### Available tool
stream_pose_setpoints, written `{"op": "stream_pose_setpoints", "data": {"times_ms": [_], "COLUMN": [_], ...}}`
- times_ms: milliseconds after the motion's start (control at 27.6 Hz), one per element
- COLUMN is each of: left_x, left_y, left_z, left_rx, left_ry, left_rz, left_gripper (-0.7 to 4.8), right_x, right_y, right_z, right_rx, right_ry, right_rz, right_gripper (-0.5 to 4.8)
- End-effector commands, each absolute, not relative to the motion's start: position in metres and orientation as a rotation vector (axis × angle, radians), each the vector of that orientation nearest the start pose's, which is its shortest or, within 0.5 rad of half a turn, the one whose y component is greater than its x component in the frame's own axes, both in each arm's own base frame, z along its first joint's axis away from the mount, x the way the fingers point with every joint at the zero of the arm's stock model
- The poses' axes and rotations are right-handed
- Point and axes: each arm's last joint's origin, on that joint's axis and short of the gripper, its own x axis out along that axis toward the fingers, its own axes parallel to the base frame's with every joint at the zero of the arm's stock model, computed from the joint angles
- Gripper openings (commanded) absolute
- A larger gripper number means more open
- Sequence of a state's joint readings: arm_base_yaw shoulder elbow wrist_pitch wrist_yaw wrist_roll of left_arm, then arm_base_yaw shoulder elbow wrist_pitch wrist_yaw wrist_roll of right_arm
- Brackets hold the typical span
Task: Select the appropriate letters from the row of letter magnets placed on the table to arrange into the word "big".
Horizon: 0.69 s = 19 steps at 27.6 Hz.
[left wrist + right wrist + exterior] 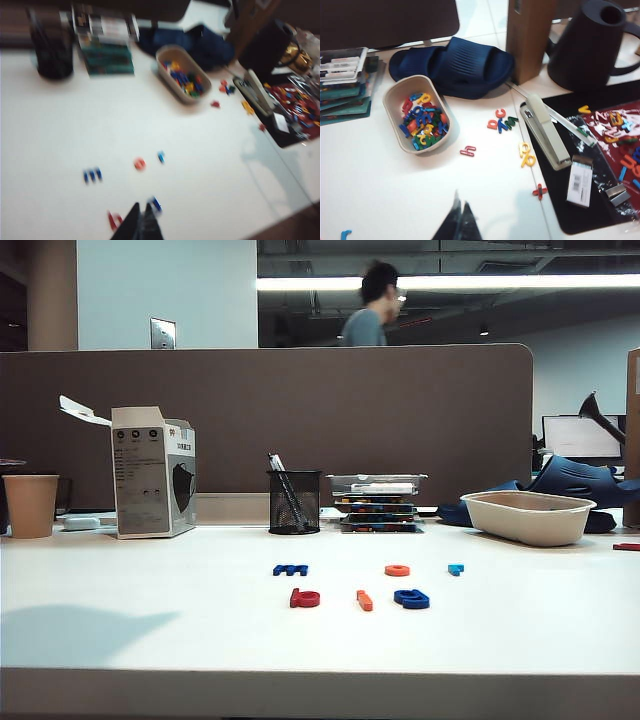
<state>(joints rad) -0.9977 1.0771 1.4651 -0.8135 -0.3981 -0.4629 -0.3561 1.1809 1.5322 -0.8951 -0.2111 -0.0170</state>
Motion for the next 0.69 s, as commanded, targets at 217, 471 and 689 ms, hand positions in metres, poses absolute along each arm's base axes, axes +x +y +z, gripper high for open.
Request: {"op": "stream_pose_setpoints", "data": {"times_ms": [217, 471, 689], "left_x": [0.147, 0.174, 0.175], "left_y": [-0.121, -0.073, 0.001], "left_z": [0.47, 0.481, 0.484], "left_rx": [-0.089, -0.05, -0.005], "left_ry": [0.184, 0.065, 0.051], "left_rz": [-0.432, -0.301, -0.066], "left_gripper": [-0.05, -0.05, -0.05], "right_x": [0.171, 0.151, 0.129], "right_y": [-0.056, -0.049, -0.038], "right_z": [0.418, 0.411, 0.409], "right_rx": [0.126, 0.118, 0.135], "right_ry": [0.456, 0.431, 0.303], "right_rz": [-0.091, -0.094, -0.024], "right_gripper": [-0.05, -0.05, -0.05]}}
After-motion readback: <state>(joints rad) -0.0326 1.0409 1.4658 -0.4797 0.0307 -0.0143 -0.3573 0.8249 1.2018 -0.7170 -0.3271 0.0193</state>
